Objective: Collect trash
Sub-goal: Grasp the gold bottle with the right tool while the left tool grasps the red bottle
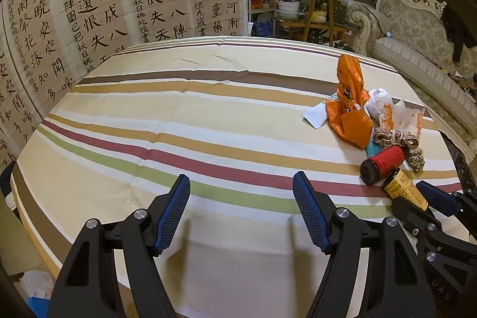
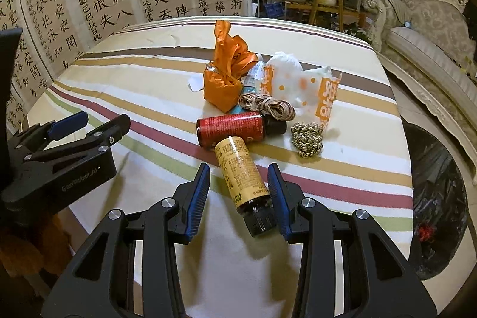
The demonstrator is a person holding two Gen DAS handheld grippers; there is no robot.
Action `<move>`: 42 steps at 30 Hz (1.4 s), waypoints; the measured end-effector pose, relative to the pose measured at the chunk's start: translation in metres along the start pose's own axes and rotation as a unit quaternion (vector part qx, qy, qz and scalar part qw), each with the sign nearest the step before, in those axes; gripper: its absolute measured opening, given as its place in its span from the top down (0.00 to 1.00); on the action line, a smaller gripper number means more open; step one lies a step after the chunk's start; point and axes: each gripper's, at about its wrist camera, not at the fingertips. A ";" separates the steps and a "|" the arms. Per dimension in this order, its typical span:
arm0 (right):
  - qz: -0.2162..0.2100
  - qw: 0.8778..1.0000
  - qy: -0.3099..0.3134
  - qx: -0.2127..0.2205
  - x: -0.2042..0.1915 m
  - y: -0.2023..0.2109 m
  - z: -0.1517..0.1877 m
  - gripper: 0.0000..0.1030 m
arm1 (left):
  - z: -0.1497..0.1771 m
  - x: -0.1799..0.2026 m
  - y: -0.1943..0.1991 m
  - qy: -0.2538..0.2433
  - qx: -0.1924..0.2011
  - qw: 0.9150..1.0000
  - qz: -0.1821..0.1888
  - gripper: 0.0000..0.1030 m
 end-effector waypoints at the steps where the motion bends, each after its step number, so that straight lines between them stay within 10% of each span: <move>1: 0.000 1.000 0.002 -0.001 0.000 -0.001 0.000 0.71 | 0.000 0.000 0.000 -0.001 0.001 1.000 0.000 0.33; 37: 0.048 0.994 -0.084 0.051 0.078 0.047 0.029 0.75 | -0.018 0.107 0.009 -0.111 0.010 0.987 0.115 0.30; 42: 0.047 0.993 -0.091 0.052 0.081 0.047 0.029 0.75 | -0.011 0.112 0.011 -0.126 -0.006 0.983 0.133 0.55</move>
Point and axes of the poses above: each gripper's, at about its wrist camera, not at the fingertips, and y roughly against the way its jaws point, x to its right, z to its underside, and after that the axes turned 11 degrees about -z, right-handed
